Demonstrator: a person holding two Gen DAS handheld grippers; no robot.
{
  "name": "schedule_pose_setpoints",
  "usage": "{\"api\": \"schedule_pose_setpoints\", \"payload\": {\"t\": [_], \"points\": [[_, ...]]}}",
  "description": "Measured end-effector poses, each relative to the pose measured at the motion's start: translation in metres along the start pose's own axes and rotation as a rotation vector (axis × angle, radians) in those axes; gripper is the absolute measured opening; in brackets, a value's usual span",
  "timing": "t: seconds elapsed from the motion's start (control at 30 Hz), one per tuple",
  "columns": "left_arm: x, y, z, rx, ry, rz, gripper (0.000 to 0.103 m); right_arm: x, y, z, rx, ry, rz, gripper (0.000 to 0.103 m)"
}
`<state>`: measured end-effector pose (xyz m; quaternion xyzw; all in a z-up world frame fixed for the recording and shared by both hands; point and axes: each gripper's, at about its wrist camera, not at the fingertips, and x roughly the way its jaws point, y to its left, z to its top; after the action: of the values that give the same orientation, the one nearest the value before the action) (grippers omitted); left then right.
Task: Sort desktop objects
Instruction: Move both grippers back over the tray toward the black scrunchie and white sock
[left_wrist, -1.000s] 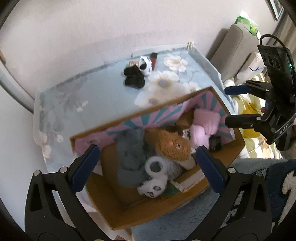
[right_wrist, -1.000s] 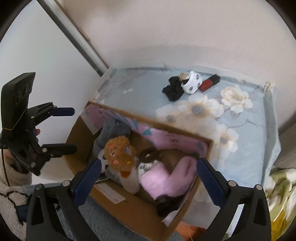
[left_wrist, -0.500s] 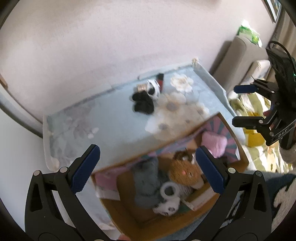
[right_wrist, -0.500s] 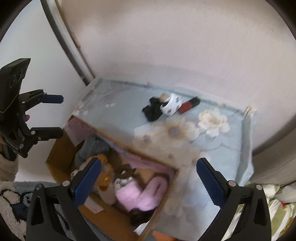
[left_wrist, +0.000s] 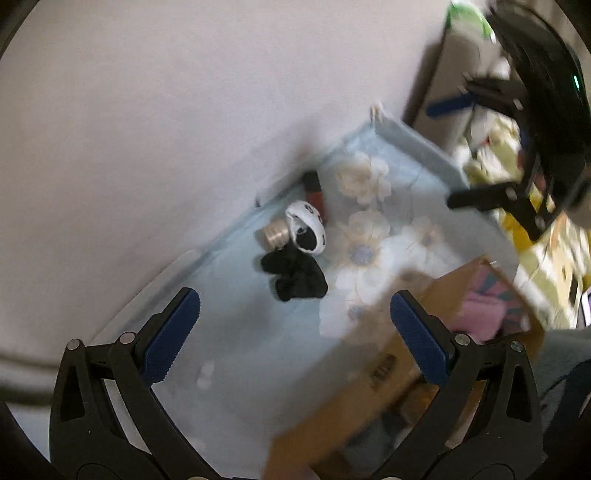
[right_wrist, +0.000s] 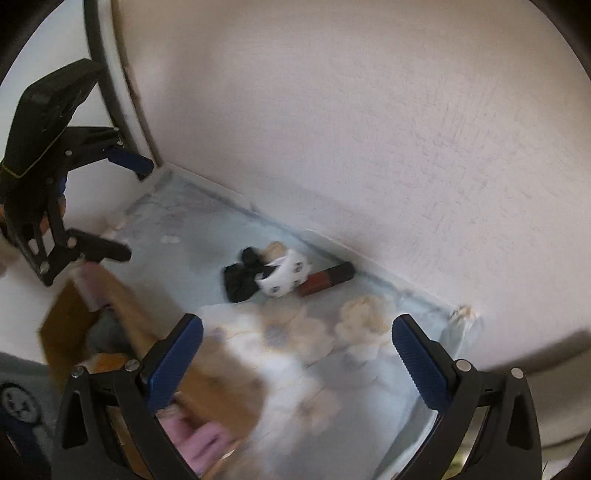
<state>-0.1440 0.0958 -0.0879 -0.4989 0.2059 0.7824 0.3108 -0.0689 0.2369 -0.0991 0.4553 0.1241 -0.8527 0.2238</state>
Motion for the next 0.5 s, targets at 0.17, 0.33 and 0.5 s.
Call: {"api": "schedule_pose_setpoints", "payload": {"t": [0.17, 0.33, 0.5], "points": [[0.08, 0.005, 0.006, 0.085, 0.085, -0.051, 0.101, 0.071, -0.03, -0.003, 0.008, 0.01, 0.02, 0.102], [0.114, 0.004, -0.002, 0.109, 0.104, -0.092, 0.094, 0.103, -0.028, -0.004, -0.014, -0.06, 0.108, 0.102], [0.12, 0.006, -0.003, 0.125, 0.089, -0.096, 0.094, 0.125, -0.007, 0.003, -0.175, -0.062, 0.124, 0.102]]}}
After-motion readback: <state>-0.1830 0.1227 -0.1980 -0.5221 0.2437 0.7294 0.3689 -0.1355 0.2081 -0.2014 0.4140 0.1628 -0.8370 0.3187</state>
